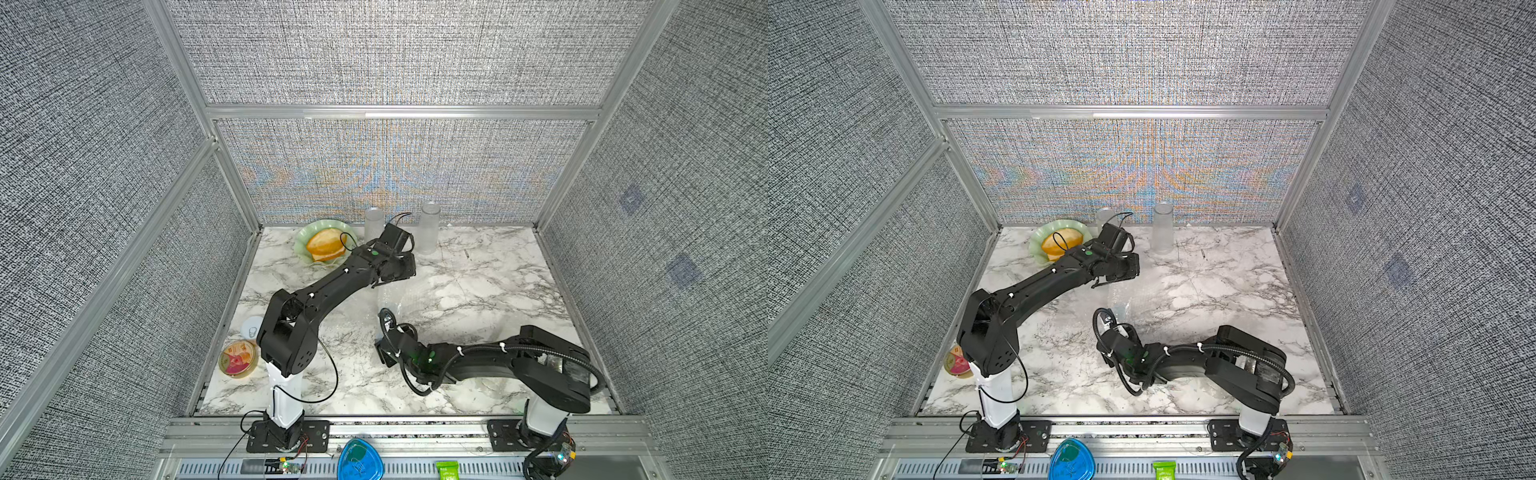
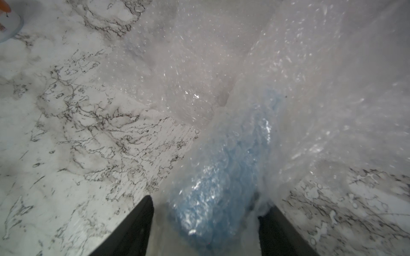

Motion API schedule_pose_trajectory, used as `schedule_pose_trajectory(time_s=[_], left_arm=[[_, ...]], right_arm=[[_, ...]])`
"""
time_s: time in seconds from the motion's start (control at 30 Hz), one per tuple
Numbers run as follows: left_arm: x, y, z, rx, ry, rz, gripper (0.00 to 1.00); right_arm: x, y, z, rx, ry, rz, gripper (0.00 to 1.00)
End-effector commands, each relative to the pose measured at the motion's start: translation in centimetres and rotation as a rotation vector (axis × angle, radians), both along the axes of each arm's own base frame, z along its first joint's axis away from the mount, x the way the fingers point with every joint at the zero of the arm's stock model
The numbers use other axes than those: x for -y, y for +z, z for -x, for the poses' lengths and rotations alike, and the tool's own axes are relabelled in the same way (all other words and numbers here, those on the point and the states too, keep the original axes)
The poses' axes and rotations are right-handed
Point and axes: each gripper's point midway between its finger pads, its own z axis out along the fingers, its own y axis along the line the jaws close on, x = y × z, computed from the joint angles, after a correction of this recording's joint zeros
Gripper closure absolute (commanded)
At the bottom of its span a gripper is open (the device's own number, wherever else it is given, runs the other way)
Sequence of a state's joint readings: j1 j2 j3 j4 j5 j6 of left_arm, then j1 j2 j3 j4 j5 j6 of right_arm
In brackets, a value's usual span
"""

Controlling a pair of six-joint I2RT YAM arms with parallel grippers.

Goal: Unwrap the vase from the bubble wrap
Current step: Unwrap the bubble wrap.

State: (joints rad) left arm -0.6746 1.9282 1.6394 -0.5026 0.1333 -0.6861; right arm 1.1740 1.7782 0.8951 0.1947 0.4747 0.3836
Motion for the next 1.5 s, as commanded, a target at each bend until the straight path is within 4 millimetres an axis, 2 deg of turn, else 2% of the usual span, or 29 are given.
schedule_pose_trajectory(time_s=[0.0,0.17,0.47,0.63,0.67,0.77,1.03,1.23,1.33,1.37,1.4,1.47], left_arm=[[0.1,0.5,-0.3,0.018,-0.025,0.001,1.0],[0.0,0.9,-0.5,0.021,-0.04,-0.01,1.0],[0.6,1.4,-0.6,0.005,-0.075,-0.012,1.0],[0.8,2.4,-0.7,0.011,-0.085,-0.011,1.0],[0.9,1.1,-0.9,-0.01,-0.088,-0.024,1.0],[1.2,0.7,-0.8,-0.027,-0.096,-0.022,1.0],[1.7,1.2,-1.2,-0.029,-0.111,-0.017,1.0],[1.5,3.0,-2.1,-0.013,-0.108,0.014,1.0],[0.8,4.6,-2.7,0.007,-0.097,0.024,1.0],[0.5,5.1,-2.8,0.016,-0.093,0.023,0.68],[0.2,5.8,-2.9,0.029,-0.09,0.025,0.56],[-0.4,6.7,-3.0,0.051,-0.086,0.025,0.46]], right_arm=[[0.4,-1.8,1.3,-0.066,0.04,0.137,0.33],[-0.4,-2.3,1.7,-0.086,0.08,0.237,0.33],[0.0,-2.3,1.6,-0.049,0.094,0.443,0.33],[0.5,-2.3,1.5,-0.023,0.091,0.516,0.33],[0.6,-2.1,1.5,-0.015,0.089,0.515,0.33],[0.9,-1.2,1.4,0.012,0.091,0.485,0.29],[1.2,3.2,1.7,0.101,0.107,0.302,0.19],[1.1,6.4,2.2,0.124,0.112,0.114,0.16],[2.0,7.1,2.7,0.129,0.117,0.035,0.16],[2.3,8.0,2.8,0.139,0.117,-0.008,0.16],[2.6,8.4,2.9,0.141,0.117,-0.041,0.16],[3.5,9.4,2.7,0.137,0.104,-0.112,0.16]])
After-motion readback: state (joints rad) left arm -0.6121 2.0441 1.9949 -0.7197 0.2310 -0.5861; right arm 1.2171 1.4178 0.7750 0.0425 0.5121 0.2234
